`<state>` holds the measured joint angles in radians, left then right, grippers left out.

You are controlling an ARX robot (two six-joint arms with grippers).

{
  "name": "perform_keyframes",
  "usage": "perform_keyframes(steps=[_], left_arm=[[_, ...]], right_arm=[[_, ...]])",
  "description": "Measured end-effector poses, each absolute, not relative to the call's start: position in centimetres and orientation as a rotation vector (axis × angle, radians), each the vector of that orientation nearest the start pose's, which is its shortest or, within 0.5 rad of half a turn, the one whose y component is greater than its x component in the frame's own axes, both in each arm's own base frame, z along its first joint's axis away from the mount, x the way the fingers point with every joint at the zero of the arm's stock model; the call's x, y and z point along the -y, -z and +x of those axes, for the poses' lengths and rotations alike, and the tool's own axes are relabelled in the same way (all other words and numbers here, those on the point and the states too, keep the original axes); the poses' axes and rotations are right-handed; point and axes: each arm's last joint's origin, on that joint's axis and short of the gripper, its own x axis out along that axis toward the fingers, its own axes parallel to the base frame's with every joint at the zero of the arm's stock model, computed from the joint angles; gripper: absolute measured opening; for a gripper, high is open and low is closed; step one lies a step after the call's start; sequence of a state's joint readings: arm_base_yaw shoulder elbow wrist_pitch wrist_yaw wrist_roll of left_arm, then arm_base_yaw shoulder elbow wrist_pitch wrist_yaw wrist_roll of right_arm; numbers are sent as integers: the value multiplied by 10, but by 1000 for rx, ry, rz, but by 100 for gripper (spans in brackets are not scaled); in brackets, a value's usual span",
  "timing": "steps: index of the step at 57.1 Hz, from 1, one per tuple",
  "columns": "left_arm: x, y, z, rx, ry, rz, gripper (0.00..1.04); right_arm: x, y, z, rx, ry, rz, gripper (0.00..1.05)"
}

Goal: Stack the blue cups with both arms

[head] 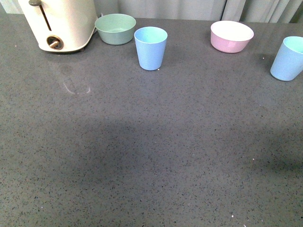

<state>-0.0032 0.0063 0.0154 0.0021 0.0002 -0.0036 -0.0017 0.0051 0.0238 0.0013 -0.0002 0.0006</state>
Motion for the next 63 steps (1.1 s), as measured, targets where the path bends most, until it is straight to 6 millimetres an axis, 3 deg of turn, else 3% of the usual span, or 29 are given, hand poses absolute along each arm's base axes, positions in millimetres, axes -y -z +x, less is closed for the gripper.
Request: perform_keyframes(steps=[36, 40, 44, 53, 55, 63], left_arm=[[0, -168, 97, 11, 3, -4, 96], [2, -171, 100, -330, 57, -72, 96], [2, -189, 121, -519, 74, -132, 96], [5, -228, 179, -531, 95, -175, 96], [8, -238, 202, -540, 100, -178, 96], [24, -248, 264, -593, 108, -168, 96]], right_arm=[[0, -171, 97, 20, 2, 1, 96], [0, -171, 97, 20, 2, 1, 96], [0, -171, 97, 20, 2, 1, 96], [0, -171, 97, 20, 2, 1, 96], [0, -171, 97, 20, 2, 1, 96], [0, -171, 97, 20, 2, 1, 96]])
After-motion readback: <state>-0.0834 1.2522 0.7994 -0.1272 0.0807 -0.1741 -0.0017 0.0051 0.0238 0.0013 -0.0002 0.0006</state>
